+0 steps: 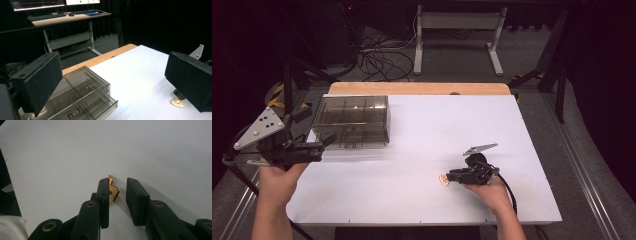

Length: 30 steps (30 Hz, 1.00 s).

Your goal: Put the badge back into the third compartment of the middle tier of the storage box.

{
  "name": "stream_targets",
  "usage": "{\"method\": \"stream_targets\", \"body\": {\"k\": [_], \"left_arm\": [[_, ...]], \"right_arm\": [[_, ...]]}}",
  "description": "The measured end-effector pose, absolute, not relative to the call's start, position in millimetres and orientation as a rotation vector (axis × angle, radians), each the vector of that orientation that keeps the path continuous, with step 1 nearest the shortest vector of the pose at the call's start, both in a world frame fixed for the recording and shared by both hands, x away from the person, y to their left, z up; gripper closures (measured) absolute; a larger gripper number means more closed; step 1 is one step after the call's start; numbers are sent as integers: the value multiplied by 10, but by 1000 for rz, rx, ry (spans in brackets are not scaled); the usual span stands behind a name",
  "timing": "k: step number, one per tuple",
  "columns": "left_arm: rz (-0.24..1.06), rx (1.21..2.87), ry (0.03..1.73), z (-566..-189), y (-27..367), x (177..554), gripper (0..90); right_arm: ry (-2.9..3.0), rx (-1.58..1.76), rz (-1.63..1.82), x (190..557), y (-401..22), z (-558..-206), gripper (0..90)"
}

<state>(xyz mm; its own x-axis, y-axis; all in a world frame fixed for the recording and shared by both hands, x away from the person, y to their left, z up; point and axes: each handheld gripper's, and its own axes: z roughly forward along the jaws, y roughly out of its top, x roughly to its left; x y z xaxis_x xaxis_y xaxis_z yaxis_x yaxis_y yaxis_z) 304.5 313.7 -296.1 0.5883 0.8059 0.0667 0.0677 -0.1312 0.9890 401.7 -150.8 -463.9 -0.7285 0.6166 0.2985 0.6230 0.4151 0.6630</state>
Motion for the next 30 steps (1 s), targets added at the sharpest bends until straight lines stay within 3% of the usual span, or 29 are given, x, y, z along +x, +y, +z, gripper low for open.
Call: {"method": "stream_targets", "body": {"k": [30], "left_arm": [[749, 1598, 752, -2967, 3139, 3054, 19]], "right_arm": [[-2593, -1008, -1273, 3995, -1477, -4652, 877]]}}
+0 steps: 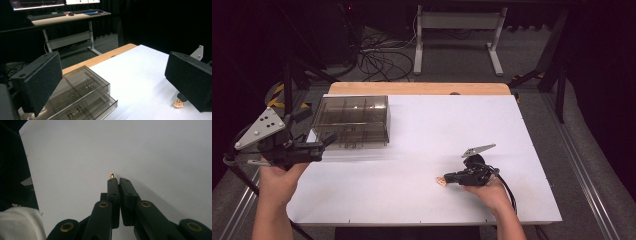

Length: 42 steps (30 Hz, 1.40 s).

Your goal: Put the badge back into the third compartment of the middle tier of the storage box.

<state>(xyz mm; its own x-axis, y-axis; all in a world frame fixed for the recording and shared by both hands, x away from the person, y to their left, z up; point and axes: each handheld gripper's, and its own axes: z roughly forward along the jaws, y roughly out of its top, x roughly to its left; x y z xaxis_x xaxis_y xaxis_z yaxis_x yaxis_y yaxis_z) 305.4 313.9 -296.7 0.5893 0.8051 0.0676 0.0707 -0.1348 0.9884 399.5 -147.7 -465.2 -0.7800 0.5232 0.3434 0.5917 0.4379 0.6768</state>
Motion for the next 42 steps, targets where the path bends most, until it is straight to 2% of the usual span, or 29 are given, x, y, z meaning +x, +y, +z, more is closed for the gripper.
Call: {"method": "stream_targets", "body": {"k": [14, 42], "left_arm": [[748, 1597, 753, -2966, 3144, 3051, 19], [749, 1596, 748, -2958, 3140, 3041, 19]], "right_arm": [[-2642, -941, -1331, 3952, -1409, -4598, 890], [-2787, -878, -1577, 3715, -1213, -4194, 889]]}}
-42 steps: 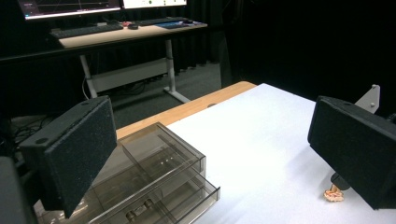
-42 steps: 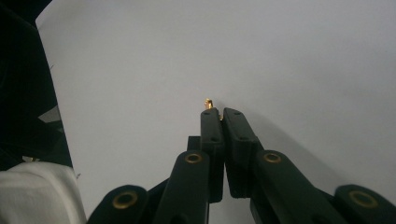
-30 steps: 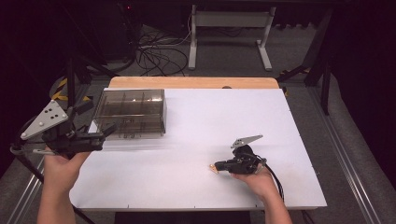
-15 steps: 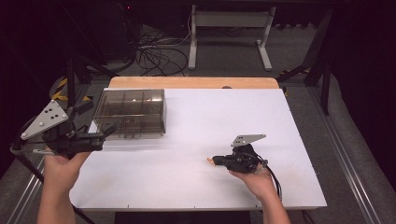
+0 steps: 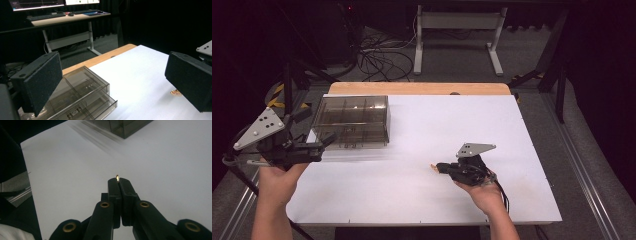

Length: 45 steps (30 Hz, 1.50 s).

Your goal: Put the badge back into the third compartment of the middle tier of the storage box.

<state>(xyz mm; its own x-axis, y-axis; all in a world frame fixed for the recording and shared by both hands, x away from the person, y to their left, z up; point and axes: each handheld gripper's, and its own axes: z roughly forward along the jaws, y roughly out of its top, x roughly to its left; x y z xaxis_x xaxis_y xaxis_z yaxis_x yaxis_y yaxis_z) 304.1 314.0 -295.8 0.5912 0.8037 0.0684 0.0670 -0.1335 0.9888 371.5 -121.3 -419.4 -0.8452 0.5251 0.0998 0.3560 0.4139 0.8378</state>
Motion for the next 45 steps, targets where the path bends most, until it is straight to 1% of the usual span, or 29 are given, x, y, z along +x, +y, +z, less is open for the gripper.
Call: {"method": "stream_targets", "body": {"k": [19, 45], "left_arm": [[750, 1593, 747, -2951, 3149, 3026, 20], [750, 1595, 747, -2951, 3153, 3027, 20]], "right_arm": [[2433, 686, 1391, 3642, -1004, -3975, 889], [2403, 570, 1416, 3704, -661, -3741, 889]]}}
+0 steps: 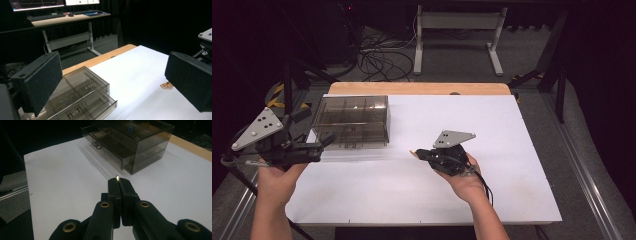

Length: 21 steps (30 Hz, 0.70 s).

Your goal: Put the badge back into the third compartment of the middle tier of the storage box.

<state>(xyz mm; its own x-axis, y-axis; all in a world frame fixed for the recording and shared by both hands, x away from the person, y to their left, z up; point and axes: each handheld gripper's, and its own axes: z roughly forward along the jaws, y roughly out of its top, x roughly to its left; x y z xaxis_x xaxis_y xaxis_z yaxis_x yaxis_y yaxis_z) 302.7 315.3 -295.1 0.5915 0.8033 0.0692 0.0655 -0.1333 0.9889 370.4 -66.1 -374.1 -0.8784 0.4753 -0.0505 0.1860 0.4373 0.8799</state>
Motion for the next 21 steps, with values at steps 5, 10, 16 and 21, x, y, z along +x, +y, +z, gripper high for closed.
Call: {"method": "stream_targets", "body": {"k": [5, 10, 16, 21], "left_arm": [[747, 1601, 752, -2964, 3137, 3038, 20], [746, 1606, 745, -2965, 3120, 3040, 20], [746, 1600, 750, -2967, 3150, 3042, 20], [746, 1593, 751, -2962, 3168, 3034, 20]], "right_arm": [[2395, 545, 1425, 3721, -594, -3698, 889], [2385, 516, 1433, 3754, -494, -3655, 889], [2373, 488, 1443, 3808, -361, -3604, 889], [2363, 476, 1444, 3864, -282, -3587, 889]]}}
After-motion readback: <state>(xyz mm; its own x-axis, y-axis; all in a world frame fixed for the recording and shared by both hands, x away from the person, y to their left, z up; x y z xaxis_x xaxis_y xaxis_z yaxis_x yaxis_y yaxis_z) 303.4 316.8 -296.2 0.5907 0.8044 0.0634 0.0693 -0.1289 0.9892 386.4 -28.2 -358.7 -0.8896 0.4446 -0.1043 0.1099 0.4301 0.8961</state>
